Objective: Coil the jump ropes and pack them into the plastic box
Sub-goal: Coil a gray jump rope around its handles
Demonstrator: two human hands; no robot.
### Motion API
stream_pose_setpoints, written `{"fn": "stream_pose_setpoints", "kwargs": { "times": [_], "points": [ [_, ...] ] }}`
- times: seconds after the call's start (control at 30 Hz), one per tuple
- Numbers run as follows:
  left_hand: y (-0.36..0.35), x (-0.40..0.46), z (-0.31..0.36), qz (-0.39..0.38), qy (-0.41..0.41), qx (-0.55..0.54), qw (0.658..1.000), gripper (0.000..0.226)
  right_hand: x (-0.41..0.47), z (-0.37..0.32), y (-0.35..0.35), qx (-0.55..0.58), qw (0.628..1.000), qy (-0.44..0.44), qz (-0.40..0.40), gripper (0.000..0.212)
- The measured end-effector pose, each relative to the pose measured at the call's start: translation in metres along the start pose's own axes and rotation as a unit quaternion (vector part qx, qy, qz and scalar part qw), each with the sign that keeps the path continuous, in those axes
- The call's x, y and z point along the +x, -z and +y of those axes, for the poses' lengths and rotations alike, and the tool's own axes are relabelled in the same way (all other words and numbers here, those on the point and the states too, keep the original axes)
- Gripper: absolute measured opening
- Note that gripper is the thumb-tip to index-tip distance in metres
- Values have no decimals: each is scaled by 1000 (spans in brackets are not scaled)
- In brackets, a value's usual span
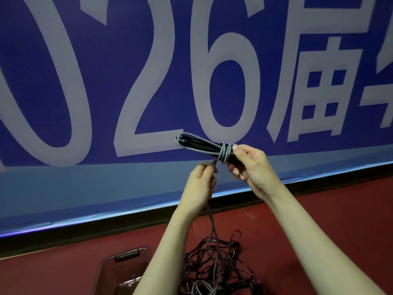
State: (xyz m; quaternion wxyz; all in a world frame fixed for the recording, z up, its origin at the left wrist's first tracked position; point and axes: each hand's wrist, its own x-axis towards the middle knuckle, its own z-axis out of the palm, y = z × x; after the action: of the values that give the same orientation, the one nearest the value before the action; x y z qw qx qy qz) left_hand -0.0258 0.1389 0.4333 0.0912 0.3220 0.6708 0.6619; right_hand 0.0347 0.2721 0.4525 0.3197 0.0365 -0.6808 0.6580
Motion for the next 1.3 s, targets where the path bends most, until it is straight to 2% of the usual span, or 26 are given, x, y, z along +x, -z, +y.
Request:
{"fn": "stream_pose_setpoints", "kwargs": {
  "times": [0.17, 0.37, 0.43, 0.53, 0.67, 0.77, 0.87, 0.97, 1.07, 1.2, 1.3],
  "points": [
    [8, 2, -3, -28, 34, 38, 998, 26, 6, 11, 4, -15, 997, -16, 69, 30],
    [27, 3, -4, -30, 72, 150, 986, 25, 15, 18, 21, -48, 987, -24, 149, 28],
    [27, 1, 0, -44, 50, 196, 978, 26, 16, 22, 32, -110, 980, -14, 167, 25],
    [18, -3, 8, -67, -19, 310, 948, 27, 14, 29, 38, -271, 948, 23, 166, 20],
    [14, -5, 16, -84, -78, 376, 920, 31, 7, 30, 34, -338, 928, 51, 146, 16],
    [15, -6, 22, -65, -131, 388, 910, 23, 1, 27, 33, -361, 926, 54, 91, 15],
    [19, -8, 27, -34, -179, 409, 894, 20, -3, 22, 37, -403, 915, 12, -18, 15],
    [29, -6, 25, -33, -183, 421, 888, 12, -4, 13, 40, -439, 890, -25, -118, 18],
    [38, -3, 17, -52, -184, 388, 902, 7, -6, 0, 39, -459, 869, -42, -181, 19],
    [42, -3, 13, -66, -190, 326, 924, 11, -9, -14, 38, -357, 893, -113, -249, 20],
    [40, -7, 12, -76, -182, 277, 941, 11, -12, -23, 38, -317, 894, -125, -292, 20]
  ]
}}
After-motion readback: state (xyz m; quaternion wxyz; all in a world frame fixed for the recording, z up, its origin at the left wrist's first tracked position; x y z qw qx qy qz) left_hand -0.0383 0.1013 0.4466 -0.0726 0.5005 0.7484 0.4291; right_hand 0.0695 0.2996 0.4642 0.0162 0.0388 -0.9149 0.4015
